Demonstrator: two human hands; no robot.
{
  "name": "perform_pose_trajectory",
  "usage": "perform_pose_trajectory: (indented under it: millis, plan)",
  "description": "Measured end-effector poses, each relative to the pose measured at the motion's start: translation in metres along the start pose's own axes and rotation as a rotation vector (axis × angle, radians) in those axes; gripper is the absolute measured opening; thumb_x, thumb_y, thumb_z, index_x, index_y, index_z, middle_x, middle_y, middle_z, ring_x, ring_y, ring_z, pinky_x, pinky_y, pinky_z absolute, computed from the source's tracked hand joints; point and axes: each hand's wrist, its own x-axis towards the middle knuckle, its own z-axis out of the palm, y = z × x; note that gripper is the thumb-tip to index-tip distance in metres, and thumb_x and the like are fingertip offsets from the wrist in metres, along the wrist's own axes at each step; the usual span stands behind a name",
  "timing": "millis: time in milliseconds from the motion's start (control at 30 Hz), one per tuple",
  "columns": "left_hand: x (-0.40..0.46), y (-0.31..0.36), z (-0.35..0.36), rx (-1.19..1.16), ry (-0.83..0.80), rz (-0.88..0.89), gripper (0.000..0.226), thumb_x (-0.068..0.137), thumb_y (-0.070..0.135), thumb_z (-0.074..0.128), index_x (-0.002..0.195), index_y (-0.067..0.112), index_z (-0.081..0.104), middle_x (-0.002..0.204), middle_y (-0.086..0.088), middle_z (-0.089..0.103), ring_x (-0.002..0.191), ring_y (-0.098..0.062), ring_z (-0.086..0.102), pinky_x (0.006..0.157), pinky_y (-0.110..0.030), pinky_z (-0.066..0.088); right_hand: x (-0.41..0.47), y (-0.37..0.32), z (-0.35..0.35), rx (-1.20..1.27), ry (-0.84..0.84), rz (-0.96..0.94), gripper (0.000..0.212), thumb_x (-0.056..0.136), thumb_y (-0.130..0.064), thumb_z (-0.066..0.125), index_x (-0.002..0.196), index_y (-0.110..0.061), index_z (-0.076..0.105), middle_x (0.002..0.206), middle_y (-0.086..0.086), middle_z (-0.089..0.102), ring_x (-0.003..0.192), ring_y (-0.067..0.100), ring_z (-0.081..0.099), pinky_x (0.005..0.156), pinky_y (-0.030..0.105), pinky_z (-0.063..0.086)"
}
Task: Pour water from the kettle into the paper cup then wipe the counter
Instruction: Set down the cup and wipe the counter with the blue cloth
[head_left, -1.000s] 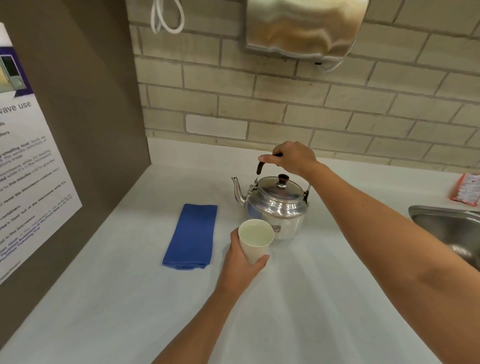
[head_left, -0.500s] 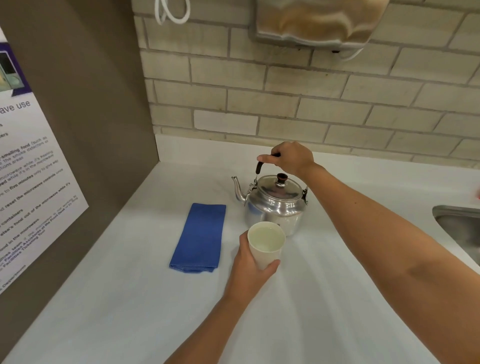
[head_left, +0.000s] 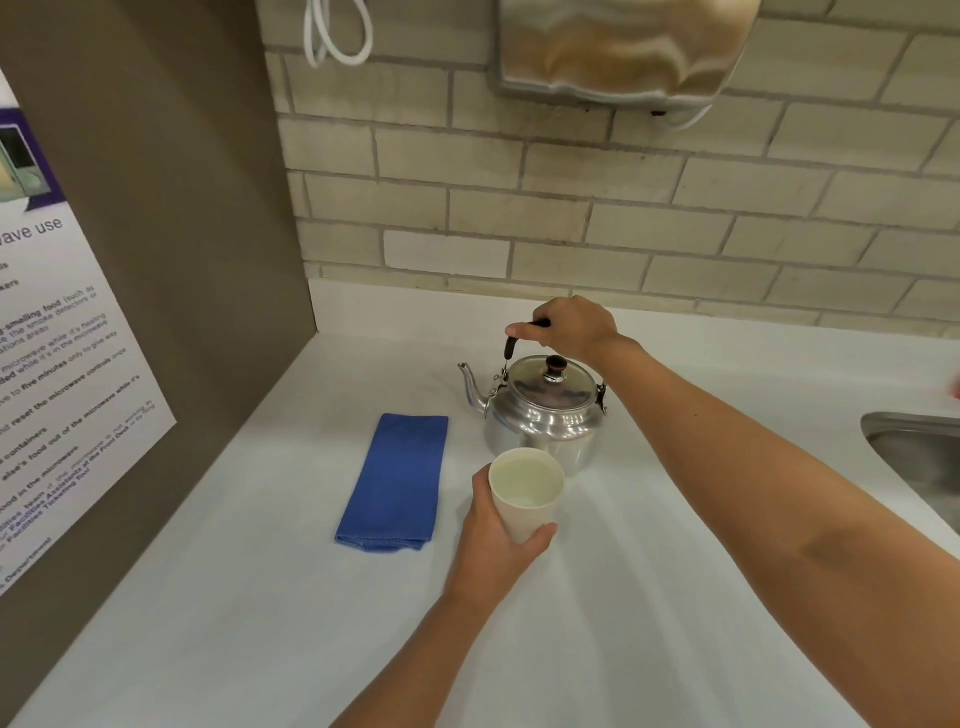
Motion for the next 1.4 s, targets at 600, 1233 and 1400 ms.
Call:
perform_pose_trajectory:
  millis: [600,1233,1400]
  plan:
    - [-0.007,-0.007,-0.029,0.119,0.011,0.053,0.062,0.084,0.002,0.053,0.137,0.013,0.022,0.129,-0.005,0.039,0.120,-0.017,0.039,0.098,-0.020,0.029,-0.145,-0.003,0.052,0.144,0.169,0.086,0.052,0.091,-0.031,0.056,0.135,-0.008,0.041,0.132,0.014,0.046,0.121,0.030,0.045,0.097,0.047,0.043]
    - [0.109,-0.052,-0.095,1.006,-0.171,0.055,0.054,0.097,0.034,0.027,0.145,0.011,0.016,0.156,-0.014,0.011,0.144,-0.032,0.006,0.117,-0.047,0.006,-0.225,0.021,0.154,-0.174,-0.034,0.354,0.066,0.093,-0.056,0.015,0.150,-0.024,0.007,0.160,0.002,0.001,0.147,0.025,-0.004,0.116,0.052,0.002]
    - [0.135,-0.062,-0.126,1.033,-0.152,0.056,0.051,0.096,0.029,0.026,0.144,0.013,0.019,0.155,-0.014,0.014,0.143,-0.032,0.010,0.117,-0.047,0.010,-0.224,0.022,0.154,-0.180,-0.045,0.348,0.066,0.093,-0.057,0.013,0.150,-0.026,0.004,0.160,0.001,-0.002,0.147,0.024,-0.006,0.118,0.051,0.001]
